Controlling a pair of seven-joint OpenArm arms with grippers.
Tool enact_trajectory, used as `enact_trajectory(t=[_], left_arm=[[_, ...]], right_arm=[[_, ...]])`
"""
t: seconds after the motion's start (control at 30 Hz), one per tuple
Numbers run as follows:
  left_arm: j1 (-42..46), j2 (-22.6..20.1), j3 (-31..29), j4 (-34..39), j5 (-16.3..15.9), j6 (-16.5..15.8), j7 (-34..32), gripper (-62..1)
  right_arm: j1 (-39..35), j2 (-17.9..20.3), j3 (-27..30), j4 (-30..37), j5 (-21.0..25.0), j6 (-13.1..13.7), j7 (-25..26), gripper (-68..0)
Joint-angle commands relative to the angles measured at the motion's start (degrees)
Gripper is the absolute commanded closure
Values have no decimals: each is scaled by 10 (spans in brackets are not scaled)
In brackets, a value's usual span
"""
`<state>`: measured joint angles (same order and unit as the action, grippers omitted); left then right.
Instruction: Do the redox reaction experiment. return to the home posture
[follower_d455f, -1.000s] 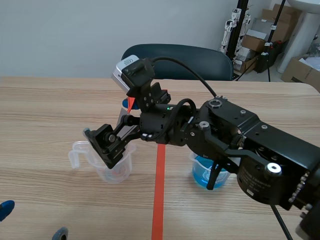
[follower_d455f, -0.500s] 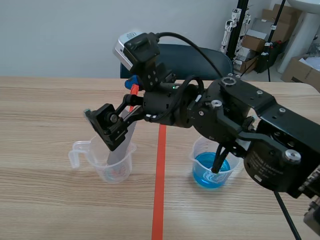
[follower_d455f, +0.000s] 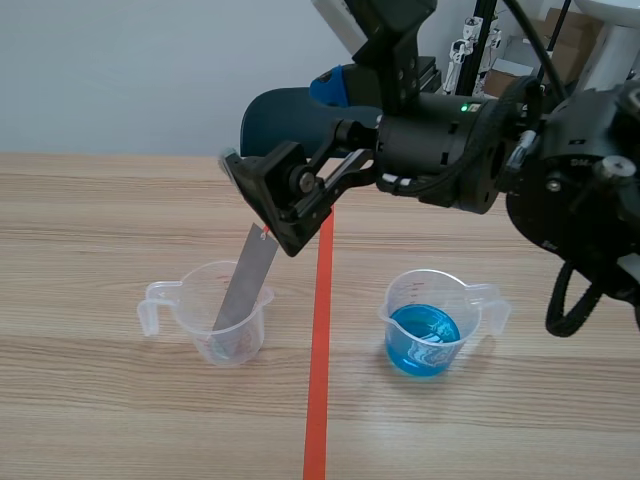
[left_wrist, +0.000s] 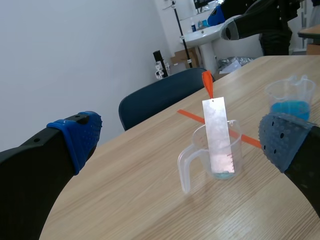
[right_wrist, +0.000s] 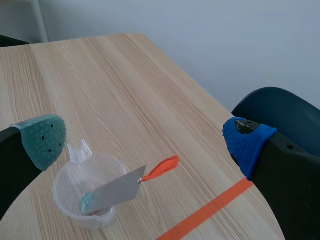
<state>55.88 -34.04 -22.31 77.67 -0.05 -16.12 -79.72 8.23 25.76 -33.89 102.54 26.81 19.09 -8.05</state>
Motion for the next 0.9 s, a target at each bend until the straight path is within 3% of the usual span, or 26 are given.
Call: enact_trajectory(t=[0.0,0.1,0.3,0.4,0.63,0.7,0.87], left_arm=[[0,-9,-7,20,-18,0,7,-623],[-5,-32,-12,67,-22,-5,57,-623],[-43,-91,-2,145,-27,-75,190,-623],[-61,-115,5,167,-68,-76,238,-623],[-88,-152,19,189,-155,-82,327,-623],[-96,-154,27,193,-170,-87,355,-623],[-132,-156,66,195,-170,-87,389,-623]], right_arm=[[-10,10,24,20,4,-3,5,-669],[-48,30,67,52,4,-2,5,-669],[-127,67,147,95,4,-2,9,-669],[-165,80,188,103,4,-2,16,-669],[-261,103,288,103,2,-16,105,-669],[-284,103,314,103,-12,-24,121,-669],[-336,103,359,116,-50,-33,143,-669]])
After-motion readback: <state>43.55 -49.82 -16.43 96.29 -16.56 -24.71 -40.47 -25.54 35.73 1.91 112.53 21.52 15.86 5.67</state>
